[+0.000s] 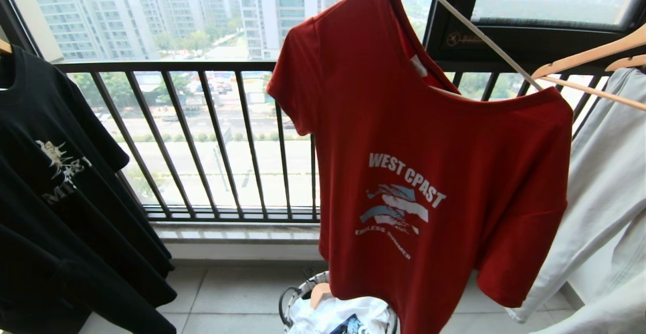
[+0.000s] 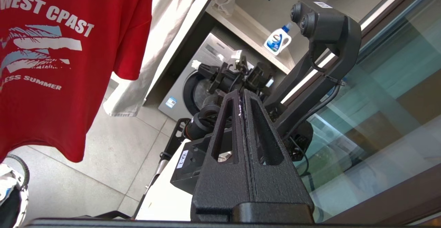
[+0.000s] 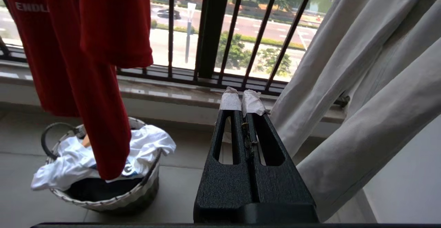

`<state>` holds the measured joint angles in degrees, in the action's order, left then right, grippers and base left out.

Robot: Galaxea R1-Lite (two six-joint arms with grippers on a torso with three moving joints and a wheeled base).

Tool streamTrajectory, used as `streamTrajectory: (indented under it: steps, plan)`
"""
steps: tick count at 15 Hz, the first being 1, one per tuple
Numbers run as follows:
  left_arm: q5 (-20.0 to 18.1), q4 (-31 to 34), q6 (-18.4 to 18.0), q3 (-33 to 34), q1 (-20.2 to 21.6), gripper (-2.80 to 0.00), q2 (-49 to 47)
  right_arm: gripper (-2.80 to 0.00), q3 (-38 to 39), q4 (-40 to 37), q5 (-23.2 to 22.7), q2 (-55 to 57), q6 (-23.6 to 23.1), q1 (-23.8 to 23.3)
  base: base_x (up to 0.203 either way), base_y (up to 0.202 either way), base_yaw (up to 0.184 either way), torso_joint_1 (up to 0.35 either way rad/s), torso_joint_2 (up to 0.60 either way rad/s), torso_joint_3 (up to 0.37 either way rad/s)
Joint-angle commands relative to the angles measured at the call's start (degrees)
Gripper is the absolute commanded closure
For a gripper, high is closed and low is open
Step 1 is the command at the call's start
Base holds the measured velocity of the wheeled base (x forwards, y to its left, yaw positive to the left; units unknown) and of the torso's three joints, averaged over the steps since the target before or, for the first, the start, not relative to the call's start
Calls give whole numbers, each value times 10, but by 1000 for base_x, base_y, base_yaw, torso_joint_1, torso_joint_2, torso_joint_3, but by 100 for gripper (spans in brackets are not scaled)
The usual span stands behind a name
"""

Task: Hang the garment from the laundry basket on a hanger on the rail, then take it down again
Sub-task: Take the clothes off the clothes rack

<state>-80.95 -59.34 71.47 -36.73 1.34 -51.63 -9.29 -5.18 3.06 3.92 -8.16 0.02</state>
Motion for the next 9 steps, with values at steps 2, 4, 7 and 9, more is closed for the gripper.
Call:
streamTrajectory:
  steps: [2,4,7,9]
  plan:
    - [-4,-3,2,1,0,0,-9,0,89,76,-37,-38,-10,-1,0,0,0,0,0,0]
    - [-4,-3,2,1,0,0,-10,0,92,49,-52,-39,-11,-1,0,0,0,0,0,0]
    - [-4,-3,2,1,0,0,-3,0,90,43,-52,-39,36,-1,0,0,0,0,0,0]
    - [-3,-3,2,2,-1,0,-1,0,90,43,-52,-39,36,-1,0,0,0,0,0,0]
